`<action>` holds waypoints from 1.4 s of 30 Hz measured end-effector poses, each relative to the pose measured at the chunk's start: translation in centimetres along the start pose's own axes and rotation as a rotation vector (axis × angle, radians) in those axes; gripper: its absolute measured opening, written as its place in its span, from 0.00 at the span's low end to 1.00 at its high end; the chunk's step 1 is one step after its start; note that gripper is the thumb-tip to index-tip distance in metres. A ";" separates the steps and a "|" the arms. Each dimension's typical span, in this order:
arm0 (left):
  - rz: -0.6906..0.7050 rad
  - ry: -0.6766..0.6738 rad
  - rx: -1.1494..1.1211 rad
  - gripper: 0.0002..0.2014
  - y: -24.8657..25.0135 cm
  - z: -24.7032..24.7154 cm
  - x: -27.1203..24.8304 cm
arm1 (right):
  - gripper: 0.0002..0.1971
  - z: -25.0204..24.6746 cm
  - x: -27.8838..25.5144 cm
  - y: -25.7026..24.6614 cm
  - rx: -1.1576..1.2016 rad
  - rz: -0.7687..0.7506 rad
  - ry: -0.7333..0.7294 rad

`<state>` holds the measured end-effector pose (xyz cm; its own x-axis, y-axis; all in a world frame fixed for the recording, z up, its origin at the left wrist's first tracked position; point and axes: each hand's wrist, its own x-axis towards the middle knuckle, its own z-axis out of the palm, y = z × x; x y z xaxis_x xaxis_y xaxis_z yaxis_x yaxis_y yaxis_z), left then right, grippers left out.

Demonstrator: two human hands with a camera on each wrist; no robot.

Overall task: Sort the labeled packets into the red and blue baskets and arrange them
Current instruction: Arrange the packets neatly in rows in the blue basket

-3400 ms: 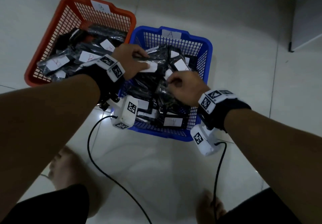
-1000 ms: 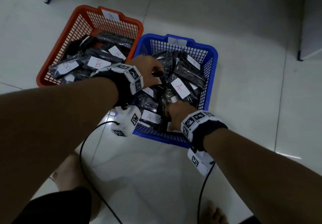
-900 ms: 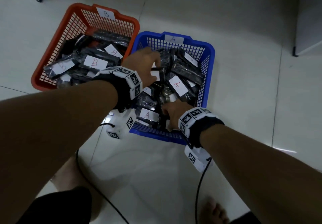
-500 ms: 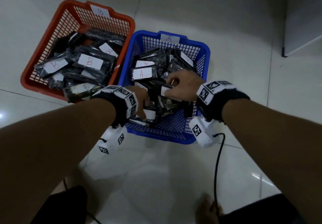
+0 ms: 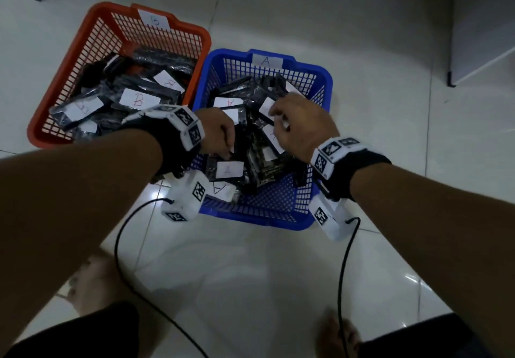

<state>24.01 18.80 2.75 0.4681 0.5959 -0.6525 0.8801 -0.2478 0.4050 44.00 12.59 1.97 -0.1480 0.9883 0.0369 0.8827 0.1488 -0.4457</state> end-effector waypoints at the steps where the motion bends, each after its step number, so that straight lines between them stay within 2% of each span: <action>1: -0.015 -0.019 0.025 0.05 -0.2 -0.1 -0.1 | 0.08 0.4 -0.8 -0.2 -0.021 -0.084 -0.025; 3: -0.047 -0.077 0.110 0.07 -0.1 0.4 -0.3 | 0.08 1.2 -2.0 -0.4 -0.060 -0.185 -0.139; 6: -0.061 -0.135 0.297 0.27 -0.2 2.4 -0.2 | 0.09 1.9 -2.9 -1.3 -0.092 -0.127 -0.402; 8: -0.029 -0.132 0.405 0.32 0.2 3.5 0.0 | 0.10 2.3 -3.1 -1.7 -0.124 -0.080 -0.490; 12: 0.003 -0.012 0.474 0.22 0.0 5.1 0.3 | 0.13 3.3 -3.2 -2.0 -0.188 -0.116 -0.513; 16: 0.017 -0.054 0.447 0.09 0.1 5.0 0.5 | 0.13 3.8 -3.2 -2.2 -0.181 -0.112 -0.529; 18: -0.026 -0.108 0.305 0.08 -0.1 3.0 0.7 | 0.11 3.9 -3.5 -2.4 -0.178 -0.091 -0.537; 20: -0.070 -0.125 0.110 0.11 -0.5 0.1 0.6 | 0.11 4.1 -3.8 -2.8 -0.136 -0.073 -0.606; 22: -0.093 -0.023 0.017 0.14 -0.6 -2.6 0.1 | 0.11 4.5 -3.8 -3.4 -0.027 -0.029 -0.684; 24: -0.034 0.155 -0.018 0.14 -0.7 -4.4 -0.1 | 0.12 5.2 -3.5 -4.5 0.045 0.010 -0.701; 26: 0.038 0.334 -0.089 0.13 -1.0 -4.7 0.0 | 0.13 6.1 -2.9 -5.4 0.042 0.015 -0.706; 28: 0.085 0.430 -0.121 0.12 -1.4 -3.9 0.4 | 0.14 7.1 -2.5 -5.8 0.020 0.036 -0.728; 34: 0.160 0.586 -0.192 0.14 -2.1 -1.5 1.3 | 0.24 9.0 -1.8 -5.9 0.053 0.133 -0.791; 38: 0.255 0.646 -0.250 0.14 -1.5 -0.6 1.5 | 0.19 8.4 -2.8 -6.1 0.115 0.142 -0.705; 40: 0.262 0.647 -0.290 0.13 -0.9 -0.8 2.0 | 0.14 7.2 -3.0 -5.9 0.216 0.200 -0.685; 42: 0.269 0.630 -0.283 0.11 -0.5 -1.1 2.6 | 0.12 5.4 -3.0 -5.4 0.330 0.260 -0.586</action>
<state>24.70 21.29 1.57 0.4551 0.8890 -0.0505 0.6476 -0.2915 0.7040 37.28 8.66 -0.55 -0.2481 0.7965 -0.5513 0.7549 -0.1977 -0.6253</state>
